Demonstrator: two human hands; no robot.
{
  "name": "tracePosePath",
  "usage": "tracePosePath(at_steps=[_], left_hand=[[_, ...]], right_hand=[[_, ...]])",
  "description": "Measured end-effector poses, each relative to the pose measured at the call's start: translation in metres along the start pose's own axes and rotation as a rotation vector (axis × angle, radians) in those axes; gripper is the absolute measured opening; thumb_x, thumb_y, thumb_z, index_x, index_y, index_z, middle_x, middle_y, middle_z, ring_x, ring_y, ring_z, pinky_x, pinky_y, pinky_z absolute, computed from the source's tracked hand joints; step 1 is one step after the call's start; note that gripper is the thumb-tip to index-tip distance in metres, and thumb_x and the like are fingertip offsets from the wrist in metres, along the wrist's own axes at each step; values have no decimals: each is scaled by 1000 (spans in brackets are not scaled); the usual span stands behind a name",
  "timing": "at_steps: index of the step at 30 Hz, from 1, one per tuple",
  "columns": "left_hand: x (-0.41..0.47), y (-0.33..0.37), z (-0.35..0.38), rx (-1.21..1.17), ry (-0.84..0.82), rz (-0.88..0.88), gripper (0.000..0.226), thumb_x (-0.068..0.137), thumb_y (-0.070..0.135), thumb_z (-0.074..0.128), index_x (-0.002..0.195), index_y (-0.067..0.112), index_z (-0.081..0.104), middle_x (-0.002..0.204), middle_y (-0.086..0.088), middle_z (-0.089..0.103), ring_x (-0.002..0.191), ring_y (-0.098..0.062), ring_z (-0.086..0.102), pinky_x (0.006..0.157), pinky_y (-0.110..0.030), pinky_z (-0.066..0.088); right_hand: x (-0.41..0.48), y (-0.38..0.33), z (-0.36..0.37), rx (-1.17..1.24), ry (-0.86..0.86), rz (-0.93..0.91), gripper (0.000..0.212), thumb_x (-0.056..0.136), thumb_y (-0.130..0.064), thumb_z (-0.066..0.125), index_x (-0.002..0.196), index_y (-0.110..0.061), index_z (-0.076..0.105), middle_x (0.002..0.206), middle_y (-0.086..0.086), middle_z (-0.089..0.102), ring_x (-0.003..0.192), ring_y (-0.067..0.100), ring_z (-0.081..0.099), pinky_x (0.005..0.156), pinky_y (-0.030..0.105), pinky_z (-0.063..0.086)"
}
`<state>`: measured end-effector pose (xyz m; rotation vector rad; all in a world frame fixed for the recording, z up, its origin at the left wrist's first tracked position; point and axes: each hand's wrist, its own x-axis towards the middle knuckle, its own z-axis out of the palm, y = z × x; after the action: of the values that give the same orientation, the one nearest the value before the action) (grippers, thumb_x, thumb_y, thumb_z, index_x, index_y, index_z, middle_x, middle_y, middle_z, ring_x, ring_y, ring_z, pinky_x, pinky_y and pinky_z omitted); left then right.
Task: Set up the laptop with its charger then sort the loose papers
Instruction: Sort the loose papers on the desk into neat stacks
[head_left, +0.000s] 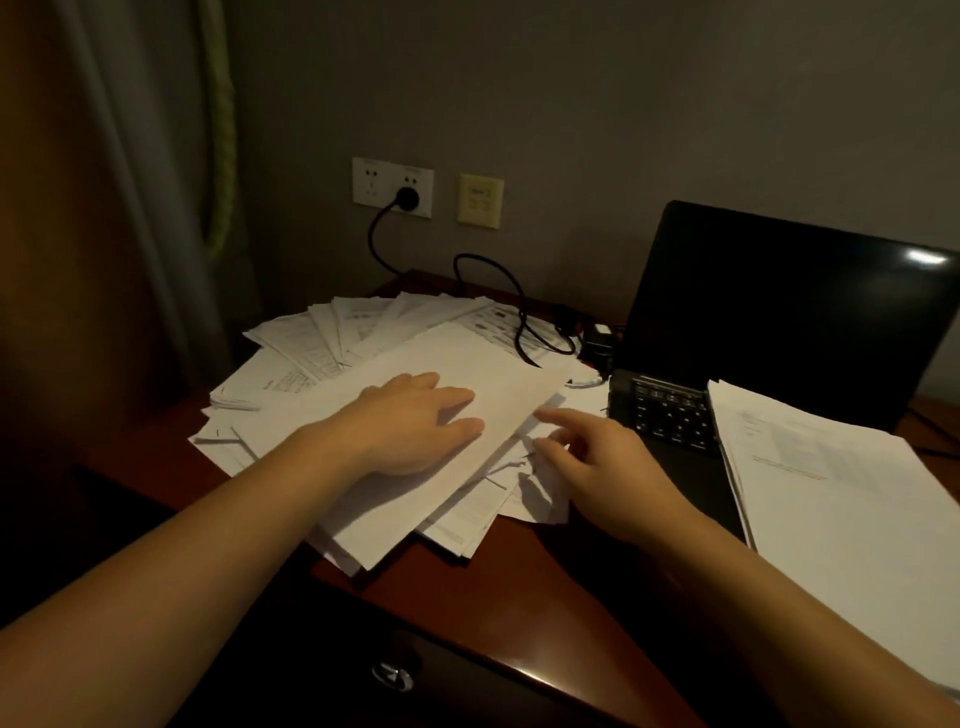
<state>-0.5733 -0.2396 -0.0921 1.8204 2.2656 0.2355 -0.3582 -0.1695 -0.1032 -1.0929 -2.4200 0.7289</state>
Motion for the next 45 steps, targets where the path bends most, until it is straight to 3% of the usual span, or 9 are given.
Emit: tracePosePath(at_steps=[7,10,16,21,24,30,37,41,45], left_hand=[[23,-8,-18,-282,127,-10,35,101,42,48,134,42,58,134,9,61,114,-11,57,99,-32,48],[43,-24,-23,-310,207,-94,33,100,36,50,132,36,61,142,6,55,121,-18,53,104,-37,45],[75,-47,-39,-333,185,-397,56,97,37,59,147,15,45,145,-11,50,127,-31,51,88,-30,40],[97,-47,-53,-461,150,-560,74,88,38,74,147,7,41,133,-15,56,112,-31,58,80,-34,47],[101,-48,-61,-690,137,-559,66,90,28,74,143,4,44,96,-9,59,83,-21,58,70,-29,47],[95,-66,-52,-790,9,-542,35,85,29,80,106,10,60,101,-14,67,98,-30,66,98,-44,52],[47,-85,-52,-1360,199,-572,5,96,1,61,100,-2,63,49,-9,65,37,-13,62,34,-20,46],[27,-91,-49,-1617,229,-563,17,97,1,58,109,9,67,62,-11,71,39,-8,61,28,-15,37],[22,-93,-46,-1721,316,-656,12,99,8,58,107,11,66,66,-7,64,37,-6,56,31,-13,39]], right_hand=[[26,-16,4,678,127,322,91,90,-24,74,155,-43,14,101,20,70,71,29,71,64,41,63],[38,-6,8,527,133,372,97,88,-6,74,155,-42,14,127,19,62,80,28,73,52,34,61],[48,21,5,291,273,320,92,87,-12,73,156,-31,16,149,3,47,126,28,55,88,36,55],[50,30,10,224,240,287,100,89,-11,71,158,-37,4,147,6,49,99,22,60,61,20,51],[48,32,10,226,245,279,101,90,-11,70,158,-40,1,141,7,54,95,18,60,60,16,48],[42,25,7,233,266,258,98,91,-9,70,159,-36,5,147,3,51,120,27,60,92,39,55],[36,16,5,363,293,214,78,91,-10,68,154,-27,26,137,-6,52,120,18,54,94,36,49],[30,12,2,490,319,252,54,94,-10,59,143,-20,40,124,-2,57,113,22,58,92,42,52],[20,12,-10,476,268,285,18,94,-3,53,110,-11,56,83,9,59,61,20,58,49,28,45]])
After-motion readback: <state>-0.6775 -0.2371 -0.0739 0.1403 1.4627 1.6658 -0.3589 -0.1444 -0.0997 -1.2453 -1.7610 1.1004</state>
